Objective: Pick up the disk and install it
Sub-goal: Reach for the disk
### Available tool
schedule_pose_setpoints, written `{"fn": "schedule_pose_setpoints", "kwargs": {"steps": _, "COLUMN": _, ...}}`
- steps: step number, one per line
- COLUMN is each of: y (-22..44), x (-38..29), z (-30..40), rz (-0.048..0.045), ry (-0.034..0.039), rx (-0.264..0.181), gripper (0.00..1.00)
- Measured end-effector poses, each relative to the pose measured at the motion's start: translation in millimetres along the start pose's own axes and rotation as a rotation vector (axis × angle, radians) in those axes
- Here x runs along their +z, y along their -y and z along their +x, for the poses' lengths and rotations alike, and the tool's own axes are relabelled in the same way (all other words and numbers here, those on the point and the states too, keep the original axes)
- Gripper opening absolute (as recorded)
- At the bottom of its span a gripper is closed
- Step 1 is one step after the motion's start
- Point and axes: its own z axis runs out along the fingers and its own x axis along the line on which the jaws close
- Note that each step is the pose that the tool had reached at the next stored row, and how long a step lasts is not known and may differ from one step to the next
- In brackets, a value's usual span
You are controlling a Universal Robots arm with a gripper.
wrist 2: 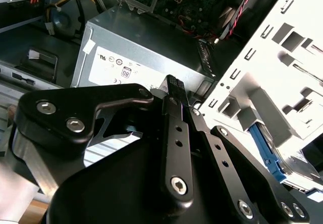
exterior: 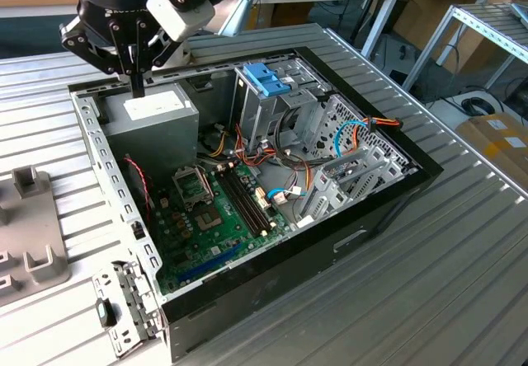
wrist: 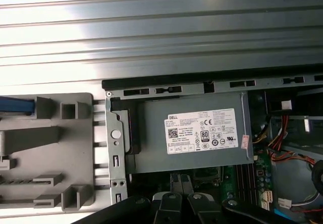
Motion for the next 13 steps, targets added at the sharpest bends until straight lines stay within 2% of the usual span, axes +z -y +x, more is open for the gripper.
{"fn": "schedule_pose_setpoints", "kwargs": {"steps": 13, "y": 0.2, "x": -0.1, "z": 3.1, "rz": 0.0000, "ry": 0.0000, "rx": 0.000, "gripper": 0.10}}
